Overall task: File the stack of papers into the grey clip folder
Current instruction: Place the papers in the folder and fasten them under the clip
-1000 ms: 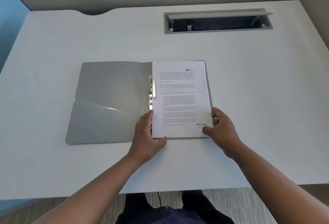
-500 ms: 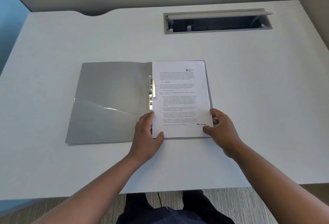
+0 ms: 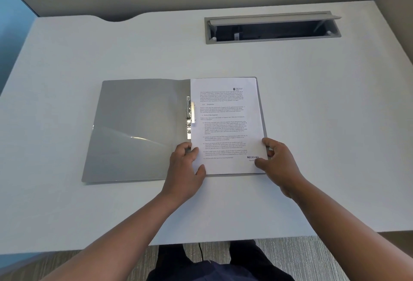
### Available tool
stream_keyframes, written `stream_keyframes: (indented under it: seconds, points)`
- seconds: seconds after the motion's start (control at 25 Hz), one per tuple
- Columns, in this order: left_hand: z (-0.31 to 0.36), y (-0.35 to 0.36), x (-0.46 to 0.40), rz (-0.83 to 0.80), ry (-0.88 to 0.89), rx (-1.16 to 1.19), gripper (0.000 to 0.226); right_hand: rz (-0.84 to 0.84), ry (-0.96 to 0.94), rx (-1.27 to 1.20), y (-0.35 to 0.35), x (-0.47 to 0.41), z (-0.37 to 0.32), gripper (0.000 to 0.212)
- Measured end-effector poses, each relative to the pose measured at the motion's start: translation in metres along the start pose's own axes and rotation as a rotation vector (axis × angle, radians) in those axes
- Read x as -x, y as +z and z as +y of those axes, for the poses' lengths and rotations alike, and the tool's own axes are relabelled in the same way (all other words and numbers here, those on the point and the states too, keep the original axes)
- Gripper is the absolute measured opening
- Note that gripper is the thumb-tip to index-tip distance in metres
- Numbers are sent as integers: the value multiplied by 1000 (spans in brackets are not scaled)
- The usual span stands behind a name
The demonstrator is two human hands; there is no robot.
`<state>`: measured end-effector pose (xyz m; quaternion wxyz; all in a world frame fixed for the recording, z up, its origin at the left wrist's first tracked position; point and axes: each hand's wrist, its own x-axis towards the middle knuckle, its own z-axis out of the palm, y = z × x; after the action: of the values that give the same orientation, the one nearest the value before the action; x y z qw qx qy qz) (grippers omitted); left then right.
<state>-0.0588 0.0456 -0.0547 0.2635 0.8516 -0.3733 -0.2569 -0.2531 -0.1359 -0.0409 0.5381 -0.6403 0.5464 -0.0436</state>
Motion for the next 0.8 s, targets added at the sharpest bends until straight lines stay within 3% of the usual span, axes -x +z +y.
stream_keyframes:
  seconds: [0.28,0.52,0.64,0.8]
  points:
    - [9,-14,-10,-68,91,-499,45,55,-143,429,8,-14,-21,79]
    - [24,-32,-34,-169,228,-742,43,41,-182,497,7,-53,-59,70]
    - [34,-47,-60,-113,249,-601,36,66,-159,485,2,-70,-69,70]
    - [41,-66,-123,157,97,-18,32,97,-135,352,-5,-91,-84,70]
